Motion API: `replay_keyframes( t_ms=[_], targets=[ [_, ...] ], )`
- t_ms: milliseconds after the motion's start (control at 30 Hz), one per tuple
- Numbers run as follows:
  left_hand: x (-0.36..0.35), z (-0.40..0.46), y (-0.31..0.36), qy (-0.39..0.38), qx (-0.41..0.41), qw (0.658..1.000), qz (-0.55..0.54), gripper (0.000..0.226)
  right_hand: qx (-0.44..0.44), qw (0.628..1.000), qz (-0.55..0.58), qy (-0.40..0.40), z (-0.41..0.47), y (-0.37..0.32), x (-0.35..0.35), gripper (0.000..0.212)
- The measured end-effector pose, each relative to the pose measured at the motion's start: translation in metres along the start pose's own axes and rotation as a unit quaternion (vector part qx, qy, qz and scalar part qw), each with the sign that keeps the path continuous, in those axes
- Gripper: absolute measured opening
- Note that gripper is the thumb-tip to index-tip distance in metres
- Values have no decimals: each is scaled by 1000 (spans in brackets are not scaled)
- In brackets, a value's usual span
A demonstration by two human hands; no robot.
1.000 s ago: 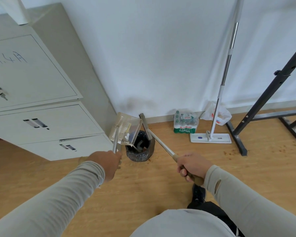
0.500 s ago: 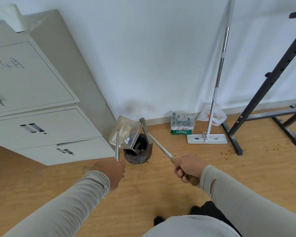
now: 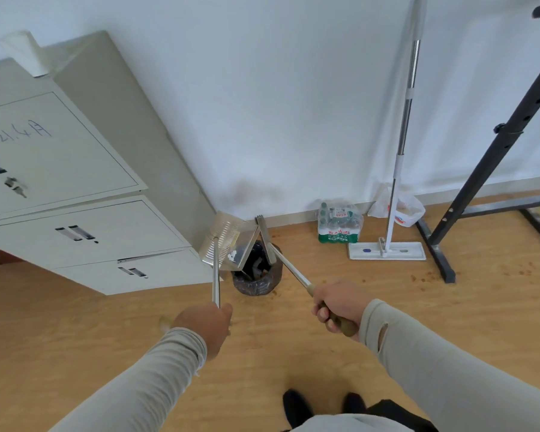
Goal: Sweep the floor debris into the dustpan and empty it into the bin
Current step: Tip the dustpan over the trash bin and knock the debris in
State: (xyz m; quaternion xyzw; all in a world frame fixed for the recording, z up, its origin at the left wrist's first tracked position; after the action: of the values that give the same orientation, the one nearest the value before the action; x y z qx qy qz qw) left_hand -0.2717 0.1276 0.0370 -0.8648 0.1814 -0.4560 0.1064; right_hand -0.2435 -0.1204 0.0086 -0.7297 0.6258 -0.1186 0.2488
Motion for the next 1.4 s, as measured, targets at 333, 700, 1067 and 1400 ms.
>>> replay_keyframes(
  t_ms=[333, 700, 1067, 1400],
  targets=[
    [6, 0, 31, -14, 13, 1000, 6, 35, 0, 1000, 15, -10, 5, 8, 24, 19],
    [7, 6, 32, 9, -2, 1000, 23, 38, 5, 1000, 26, 14, 8, 7, 13, 19],
    [8, 6, 28, 23, -1, 1000, 2, 38, 10, 999, 37, 9, 10, 7, 16, 22],
    [4, 8, 14, 13, 27, 998, -48, 47, 2, 999, 32, 11, 7, 6, 12, 21]
  ],
)
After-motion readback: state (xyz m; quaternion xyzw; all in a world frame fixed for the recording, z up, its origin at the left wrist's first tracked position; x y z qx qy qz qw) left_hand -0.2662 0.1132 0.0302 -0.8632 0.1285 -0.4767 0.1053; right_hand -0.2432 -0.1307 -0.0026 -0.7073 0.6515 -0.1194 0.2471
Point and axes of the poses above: each hand's wrist, its own z-axis towards the middle knuckle, its own x-axis out of the back of the hand, y = z × x, the point moved 7 cm from there along z, towards the middle knuckle, and after that the axes turned 1 degree about z, right-handed, at the moved point
